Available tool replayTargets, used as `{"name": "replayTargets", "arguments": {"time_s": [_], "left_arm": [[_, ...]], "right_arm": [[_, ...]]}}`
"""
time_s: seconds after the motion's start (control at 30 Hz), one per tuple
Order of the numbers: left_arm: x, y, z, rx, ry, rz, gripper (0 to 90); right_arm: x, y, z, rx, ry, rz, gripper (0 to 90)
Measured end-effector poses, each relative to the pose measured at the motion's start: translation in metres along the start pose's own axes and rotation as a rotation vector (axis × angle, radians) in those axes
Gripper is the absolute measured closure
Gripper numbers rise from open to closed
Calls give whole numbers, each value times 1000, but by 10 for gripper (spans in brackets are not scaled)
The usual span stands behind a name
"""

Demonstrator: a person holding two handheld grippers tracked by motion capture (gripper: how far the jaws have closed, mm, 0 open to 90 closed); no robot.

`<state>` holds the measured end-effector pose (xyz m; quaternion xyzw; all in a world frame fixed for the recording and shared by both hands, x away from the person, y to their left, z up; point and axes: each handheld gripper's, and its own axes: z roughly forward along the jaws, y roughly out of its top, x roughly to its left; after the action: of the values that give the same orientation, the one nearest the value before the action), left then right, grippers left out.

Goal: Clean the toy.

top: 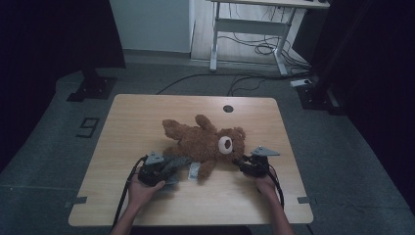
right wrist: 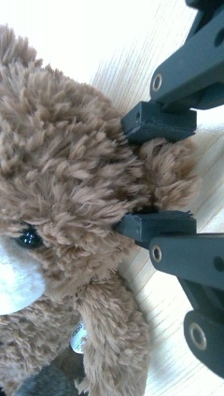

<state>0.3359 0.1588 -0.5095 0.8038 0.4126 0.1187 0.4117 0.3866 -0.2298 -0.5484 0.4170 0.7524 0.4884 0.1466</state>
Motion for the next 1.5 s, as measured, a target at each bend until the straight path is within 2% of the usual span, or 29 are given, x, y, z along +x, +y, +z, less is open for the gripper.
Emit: {"name": "replayTargets", "arguments": {"time_s": [0.1, 0.2, 0.27, 0.4, 0.5, 0.63, 0.83, 1.0, 1.1, 1.33, 1.43, 1.5], "left_arm": [[-11, 13, 4, -9, -26, 16, 739], [-26, 28, 11, -18, -55, 50, 740], [-38, 40, 21, -17, -85, 77, 740], [-50, 55, 44, -1, -114, 86, 741], [-55, 57, 60, 27, -106, 101, 740], [-46, 51, 68, 31, -131, 48, 742], [-38, 41, 60, 44, -123, 45, 743], [-22, 28, 45, 71, -92, 29, 742], [-12, 20, 33, 67, -82, 12, 742], [6, 6, 5, 70, -33, 2, 741], [13, 1, -5, 59, -16, -13, 740], [14, 1, -13, 29, -13, -21, 740]], "right_arm": [[0, 0, 0, -1, 1, 3, 598], [0, 0, 0, -2, 1, 3, 599], [0, 0, 0, -1, 1, 3, 599], [0, 0, 0, 0, 0, 3, 599], [0, 0, 0, 1, 1, 2, 599], [0, 0, 0, 3, 2, 1, 600], [0, -1, 0, 4, 4, 0, 602], [-1, -1, -1, 5, 10, 4, 604], [-1, -1, -1, 4, 12, 5, 604], [-2, -1, -1, 4, 14, 5, 604], [-2, -1, 0, 2, 14, 6, 604], [-2, -1, 0, 2, 14, 7, 605]]}}
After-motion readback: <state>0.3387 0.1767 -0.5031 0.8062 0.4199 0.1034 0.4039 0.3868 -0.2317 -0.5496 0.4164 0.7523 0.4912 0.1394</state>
